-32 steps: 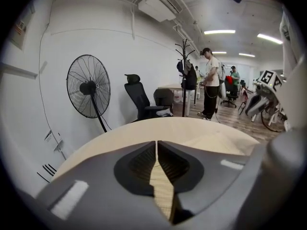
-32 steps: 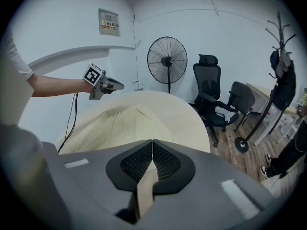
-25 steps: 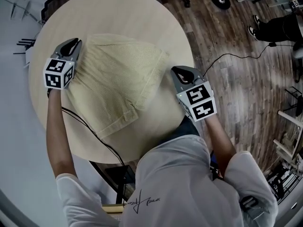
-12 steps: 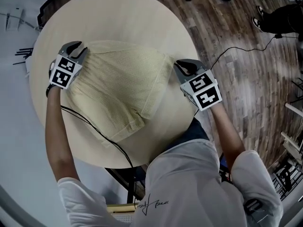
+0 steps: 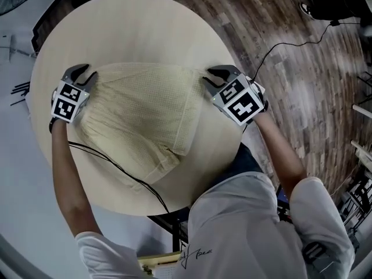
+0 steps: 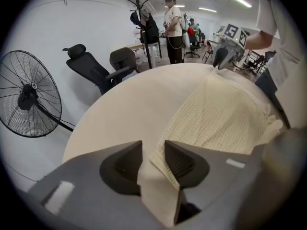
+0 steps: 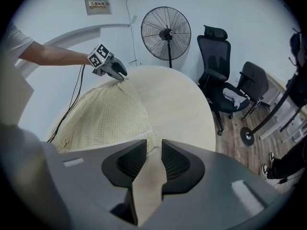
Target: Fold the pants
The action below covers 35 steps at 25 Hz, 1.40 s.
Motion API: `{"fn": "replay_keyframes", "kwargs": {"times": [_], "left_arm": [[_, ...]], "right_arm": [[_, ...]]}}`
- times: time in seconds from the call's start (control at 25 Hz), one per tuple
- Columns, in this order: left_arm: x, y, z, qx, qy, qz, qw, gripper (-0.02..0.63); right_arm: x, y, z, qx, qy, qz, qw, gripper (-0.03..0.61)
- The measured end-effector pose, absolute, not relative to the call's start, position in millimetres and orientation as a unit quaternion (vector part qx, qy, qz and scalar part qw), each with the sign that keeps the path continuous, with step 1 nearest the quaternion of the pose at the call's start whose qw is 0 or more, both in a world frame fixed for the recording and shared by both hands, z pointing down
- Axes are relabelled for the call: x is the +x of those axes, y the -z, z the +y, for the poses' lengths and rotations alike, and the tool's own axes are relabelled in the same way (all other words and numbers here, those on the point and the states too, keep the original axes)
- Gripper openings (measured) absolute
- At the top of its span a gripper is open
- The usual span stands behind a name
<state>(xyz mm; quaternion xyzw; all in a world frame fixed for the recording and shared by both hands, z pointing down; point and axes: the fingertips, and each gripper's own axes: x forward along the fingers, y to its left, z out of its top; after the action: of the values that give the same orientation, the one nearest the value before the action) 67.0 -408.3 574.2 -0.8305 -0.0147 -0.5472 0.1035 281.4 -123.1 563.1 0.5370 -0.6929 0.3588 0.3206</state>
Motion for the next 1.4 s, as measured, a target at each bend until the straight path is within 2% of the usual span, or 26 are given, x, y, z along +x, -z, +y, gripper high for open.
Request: {"fn": "replay_keyframes", "kwargs": {"times": [0.36,0.96,1.04,1.12,1.4], "left_arm": [[68,-580,-403,-0.837,0.543,-0.039,0.064,0.172],[62,-597,-405,-0.806,0.582,-0.079,0.08,0.173],[62,-597,-405,-0.807,0.579,-0.078,0.084,0.164],[62,-596,-404,-0.808,0.578,-0.078,0.084,0.158],[56,-591,-407,-0.815,0.571,-0.068,0.065,0.101]], "right_arm": [[283,-575,-130,0.518,-0.368,-0.701,0.322,0.069],[277,-586,-134,0.512,-0.369,-0.697,0.341,0.067],[277,-586,-134,0.511,-0.372,-0.698,0.336,0.063],[276,-586,-132,0.506,-0.376,-0.701,0.333,0.029],[277,-583,-124,0.507,-0.394,-0.703,0.304,0.017]]}}
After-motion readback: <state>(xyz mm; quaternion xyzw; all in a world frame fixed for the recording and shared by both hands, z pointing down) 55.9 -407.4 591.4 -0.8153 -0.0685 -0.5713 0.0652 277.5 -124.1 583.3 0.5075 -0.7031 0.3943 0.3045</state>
